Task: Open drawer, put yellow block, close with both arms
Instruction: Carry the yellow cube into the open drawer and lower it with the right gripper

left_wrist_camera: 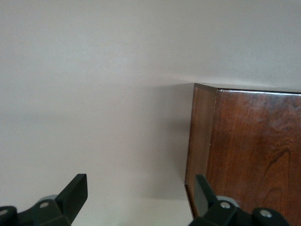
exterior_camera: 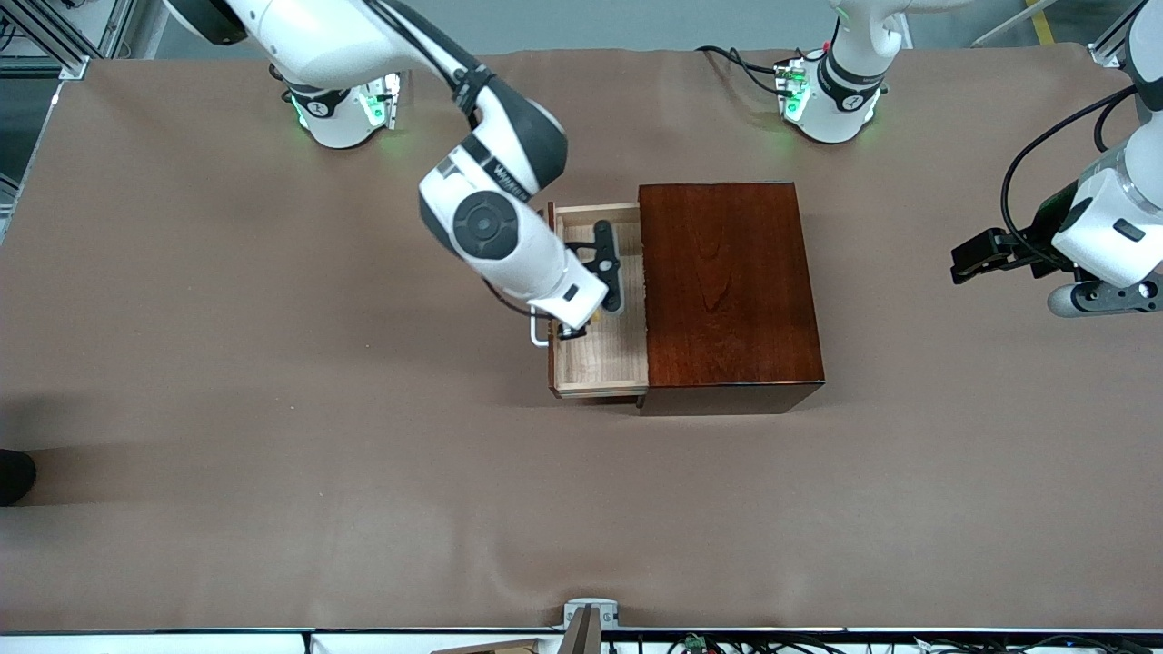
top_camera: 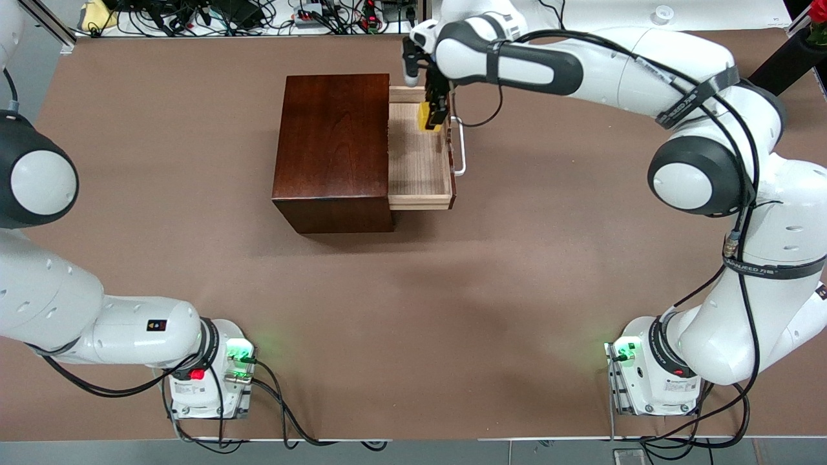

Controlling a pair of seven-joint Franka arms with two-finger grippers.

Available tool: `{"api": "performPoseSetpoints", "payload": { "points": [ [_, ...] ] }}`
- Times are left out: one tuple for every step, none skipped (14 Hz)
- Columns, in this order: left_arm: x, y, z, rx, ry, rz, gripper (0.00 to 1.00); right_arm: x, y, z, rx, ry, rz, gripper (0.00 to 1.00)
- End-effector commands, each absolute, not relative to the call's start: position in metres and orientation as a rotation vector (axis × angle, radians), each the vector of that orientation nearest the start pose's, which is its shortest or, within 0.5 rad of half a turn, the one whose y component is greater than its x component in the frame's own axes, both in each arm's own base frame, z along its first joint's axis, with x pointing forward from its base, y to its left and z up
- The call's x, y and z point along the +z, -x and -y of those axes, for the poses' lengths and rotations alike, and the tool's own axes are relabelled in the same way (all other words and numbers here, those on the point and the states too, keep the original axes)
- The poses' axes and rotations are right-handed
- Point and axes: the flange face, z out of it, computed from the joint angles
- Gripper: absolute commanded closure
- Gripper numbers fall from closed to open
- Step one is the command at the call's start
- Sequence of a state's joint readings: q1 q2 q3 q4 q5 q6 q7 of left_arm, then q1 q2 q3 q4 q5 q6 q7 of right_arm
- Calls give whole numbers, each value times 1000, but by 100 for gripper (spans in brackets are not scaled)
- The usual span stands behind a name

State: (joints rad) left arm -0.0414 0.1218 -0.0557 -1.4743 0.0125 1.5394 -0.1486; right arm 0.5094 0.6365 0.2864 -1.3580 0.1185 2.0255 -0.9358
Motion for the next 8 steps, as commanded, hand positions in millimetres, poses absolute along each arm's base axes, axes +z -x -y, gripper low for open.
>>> {"api": "performPoseSetpoints", "payload": {
  "points": [
    [602,-578,44,57,3148,27,0,356,-532,-510,131,-2359,-2424,100],
    [603,-578,44,54,3148,27,0,351,-529,-512,129,-2332,-2426,100],
    [601,-578,44,59,3147,27,0,343,-524,-514,109,-2312,-2432,100],
    [602,-578,43,57,3148,29,0,338,-519,-518,106,-2303,-2434,100],
    [603,-578,43,54,3148,27,0,332,-513,-523,100,-2302,-2421,100],
    [604,-578,44,52,3147,24,0,324,-511,-526,110,-2305,-2391,100],
    [603,-577,44,56,3146,27,0,320,-511,-528,115,-2310,-2363,100],
    [602,-578,45,59,3146,24,0,315,-508,-531,105,-2307,-2354,100]
  ]
}}
